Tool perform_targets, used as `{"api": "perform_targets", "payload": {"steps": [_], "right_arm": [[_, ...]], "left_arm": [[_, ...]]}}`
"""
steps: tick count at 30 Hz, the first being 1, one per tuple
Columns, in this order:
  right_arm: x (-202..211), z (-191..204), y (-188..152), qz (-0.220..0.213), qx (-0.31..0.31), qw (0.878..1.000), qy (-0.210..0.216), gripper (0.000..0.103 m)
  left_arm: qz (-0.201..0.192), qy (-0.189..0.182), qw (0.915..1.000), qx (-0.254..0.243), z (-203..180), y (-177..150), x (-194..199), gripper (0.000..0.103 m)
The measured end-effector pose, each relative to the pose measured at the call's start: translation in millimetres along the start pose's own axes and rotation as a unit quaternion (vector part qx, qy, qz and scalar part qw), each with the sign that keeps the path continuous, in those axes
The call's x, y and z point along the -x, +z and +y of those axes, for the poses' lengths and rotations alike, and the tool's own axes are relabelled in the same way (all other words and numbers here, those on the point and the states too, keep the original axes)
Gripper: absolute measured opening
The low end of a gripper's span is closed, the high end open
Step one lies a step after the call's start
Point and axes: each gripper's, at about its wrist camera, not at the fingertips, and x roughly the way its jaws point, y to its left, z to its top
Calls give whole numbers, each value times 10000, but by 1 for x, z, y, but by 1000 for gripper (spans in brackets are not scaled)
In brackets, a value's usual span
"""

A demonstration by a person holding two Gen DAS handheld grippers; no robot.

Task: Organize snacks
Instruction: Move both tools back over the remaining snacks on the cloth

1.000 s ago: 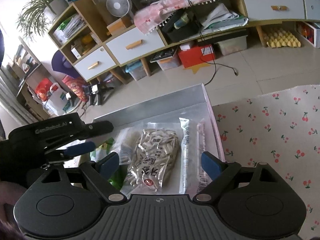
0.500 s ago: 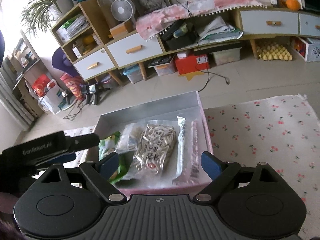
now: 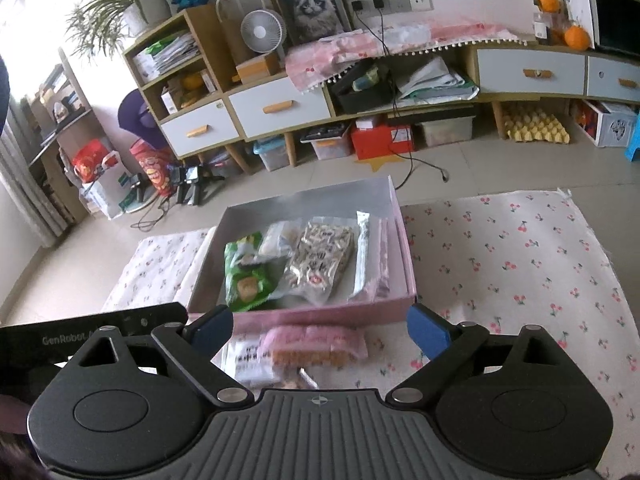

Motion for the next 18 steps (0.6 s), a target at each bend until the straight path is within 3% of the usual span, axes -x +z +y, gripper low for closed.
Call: {"api": "perform_targets", "payload": {"steps": [12, 18], "right_arm": [[20, -3, -47, -242, 437, 9987, -104, 96], [16, -5, -72, 89, 780, 9969, -89, 97]], "left_arm": [[-90, 37, 9974, -713, 8, -44, 21, 102], [268, 531, 9946, -850, 18, -70, 23, 102]]}}
